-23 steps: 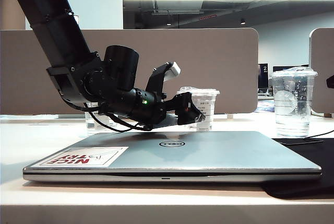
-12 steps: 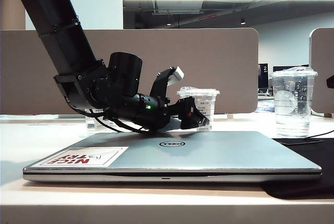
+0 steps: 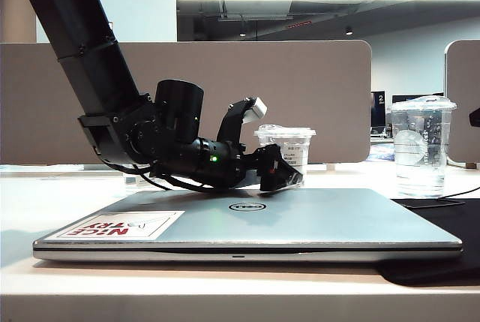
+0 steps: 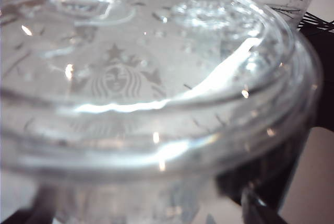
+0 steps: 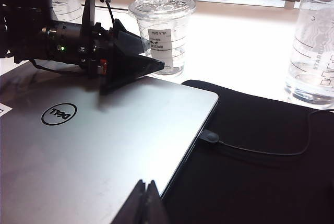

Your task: Pick up the coffee cup on the middle and place it on the left side of the laptop.

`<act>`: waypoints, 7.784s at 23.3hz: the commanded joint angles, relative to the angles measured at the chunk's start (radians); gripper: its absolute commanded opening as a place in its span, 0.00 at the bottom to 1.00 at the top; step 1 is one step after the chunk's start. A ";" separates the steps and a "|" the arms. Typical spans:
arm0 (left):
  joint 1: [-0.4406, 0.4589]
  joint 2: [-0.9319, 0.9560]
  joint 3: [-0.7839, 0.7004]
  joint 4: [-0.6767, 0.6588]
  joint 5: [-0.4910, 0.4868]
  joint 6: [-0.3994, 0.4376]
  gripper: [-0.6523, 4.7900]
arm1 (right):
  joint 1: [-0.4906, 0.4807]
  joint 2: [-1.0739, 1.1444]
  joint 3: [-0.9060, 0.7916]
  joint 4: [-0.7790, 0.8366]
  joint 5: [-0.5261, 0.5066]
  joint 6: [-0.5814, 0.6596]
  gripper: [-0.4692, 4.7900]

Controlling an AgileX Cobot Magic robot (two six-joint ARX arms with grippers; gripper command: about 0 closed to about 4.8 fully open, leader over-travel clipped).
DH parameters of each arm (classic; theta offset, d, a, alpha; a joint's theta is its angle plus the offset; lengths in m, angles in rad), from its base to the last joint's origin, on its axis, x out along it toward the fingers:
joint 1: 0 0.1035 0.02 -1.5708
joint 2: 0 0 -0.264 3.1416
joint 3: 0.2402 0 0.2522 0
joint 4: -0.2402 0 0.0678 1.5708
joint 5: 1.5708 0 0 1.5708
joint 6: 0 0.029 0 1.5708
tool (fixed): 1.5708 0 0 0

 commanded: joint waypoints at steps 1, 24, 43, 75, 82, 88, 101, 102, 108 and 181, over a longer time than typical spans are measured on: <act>-0.002 0.014 0.034 0.003 0.007 0.003 1.00 | 0.001 -0.001 -0.004 0.017 0.000 0.001 0.08; -0.010 0.053 0.109 -0.040 0.010 0.002 1.00 | 0.001 0.004 -0.004 0.017 0.000 0.001 0.08; -0.013 0.053 0.109 -0.037 0.003 0.004 0.84 | 0.001 0.004 -0.004 0.017 0.000 0.001 0.08; -0.013 -0.108 0.106 -0.003 0.027 0.050 0.67 | 0.002 0.003 -0.004 0.017 0.000 0.001 0.08; -0.011 -0.195 0.105 -0.148 0.027 0.120 0.69 | 0.002 0.003 -0.004 0.017 0.000 0.001 0.08; -0.011 -0.256 0.052 -0.180 0.031 0.120 0.69 | 0.002 -0.002 -0.004 0.017 0.000 0.001 0.08; 0.039 -0.558 -0.330 -0.144 -0.024 0.119 0.69 | 0.002 -0.048 -0.004 0.018 0.000 0.001 0.08; 0.046 -0.589 -0.362 -0.144 -0.030 0.120 0.69 | 0.002 -0.048 -0.004 0.017 0.000 0.001 0.08; 0.092 -0.772 -0.534 -0.144 -0.092 0.123 0.69 | 0.002 -0.061 -0.004 0.016 0.001 0.001 0.08; 0.500 -0.442 -0.972 0.528 0.008 -0.086 0.70 | 0.002 -0.064 -0.004 0.017 0.000 0.001 0.08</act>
